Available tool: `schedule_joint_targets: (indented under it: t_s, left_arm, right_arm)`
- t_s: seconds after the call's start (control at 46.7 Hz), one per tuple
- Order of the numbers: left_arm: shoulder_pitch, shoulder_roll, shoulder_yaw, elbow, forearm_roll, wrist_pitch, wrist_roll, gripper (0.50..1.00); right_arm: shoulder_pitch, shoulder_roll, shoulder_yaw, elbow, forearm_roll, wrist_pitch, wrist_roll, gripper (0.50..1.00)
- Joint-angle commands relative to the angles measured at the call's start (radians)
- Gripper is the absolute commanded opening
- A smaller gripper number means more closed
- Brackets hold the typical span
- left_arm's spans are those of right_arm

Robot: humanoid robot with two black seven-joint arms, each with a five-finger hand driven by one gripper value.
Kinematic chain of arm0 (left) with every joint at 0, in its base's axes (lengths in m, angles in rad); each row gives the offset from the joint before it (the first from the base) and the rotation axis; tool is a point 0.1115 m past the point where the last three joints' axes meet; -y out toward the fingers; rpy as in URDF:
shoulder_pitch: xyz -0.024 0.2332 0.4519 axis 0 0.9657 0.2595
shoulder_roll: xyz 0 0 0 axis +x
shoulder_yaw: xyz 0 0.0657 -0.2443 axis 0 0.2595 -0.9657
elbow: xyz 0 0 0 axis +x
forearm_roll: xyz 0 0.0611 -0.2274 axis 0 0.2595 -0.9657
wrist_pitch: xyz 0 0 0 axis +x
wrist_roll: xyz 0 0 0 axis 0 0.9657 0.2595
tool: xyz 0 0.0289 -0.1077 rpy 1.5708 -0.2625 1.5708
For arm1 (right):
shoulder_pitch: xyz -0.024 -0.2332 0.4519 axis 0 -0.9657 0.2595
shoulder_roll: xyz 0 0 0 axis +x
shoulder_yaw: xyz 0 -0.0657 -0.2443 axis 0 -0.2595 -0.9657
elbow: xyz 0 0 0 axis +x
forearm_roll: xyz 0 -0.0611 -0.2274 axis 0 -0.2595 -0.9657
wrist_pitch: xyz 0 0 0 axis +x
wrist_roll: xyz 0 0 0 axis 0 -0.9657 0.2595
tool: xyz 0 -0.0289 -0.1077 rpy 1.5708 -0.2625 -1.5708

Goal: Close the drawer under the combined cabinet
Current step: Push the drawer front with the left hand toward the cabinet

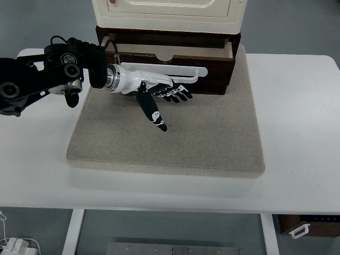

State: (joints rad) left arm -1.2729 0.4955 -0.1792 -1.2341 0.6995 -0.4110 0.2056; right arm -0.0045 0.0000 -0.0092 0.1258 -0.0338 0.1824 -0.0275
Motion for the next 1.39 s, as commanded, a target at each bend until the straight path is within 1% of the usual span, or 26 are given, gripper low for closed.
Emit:
schedule_joint_targets:
  t_s: [0.0, 0.171, 0.3, 0.556, 0.813, 1.37]
  left_arm:
    - [-0.002, 0.0, 0.0, 0.015, 0.0, 0.014, 0.0, 1.0]
    - [-0.003, 0.0, -0.002, 0.036, 0.0, 0.024, -0.002, 1.0]
    - [-0.008, 0.0, -0.002, 0.045, 0.0, 0.055, -0.003, 1.0]
    - [-0.013, 0.0, -0.003, 0.059, 0.0, 0.09, -0.005, 1.0]
    - [-0.032, 0.0, -0.009, 0.099, -0.003, 0.092, -0.011, 1.0]
    - [-0.032, 0.009, -0.011, 0.125, -0.005, 0.107, -0.02, 1.0]
  right_arm:
    - [0.0, 0.0, 0.0, 0.0, 0.0, 0.0, 0.0, 0.952]
    - [0.0, 0.0, 0.0, 0.0, 0.0, 0.0, 0.0, 0.952]
    - [0.0, 0.0, 0.0, 0.0, 0.0, 0.0, 0.0, 0.952]
    - [0.0, 0.0, 0.0, 0.0, 0.0, 0.0, 0.0, 0.952]
    - [0.0, 0.0, 0.0, 0.0, 0.0, 0.0, 0.0, 0.952]
    - [0.0, 0.0, 0.0, 0.0, 0.0, 0.0, 0.0, 0.952]
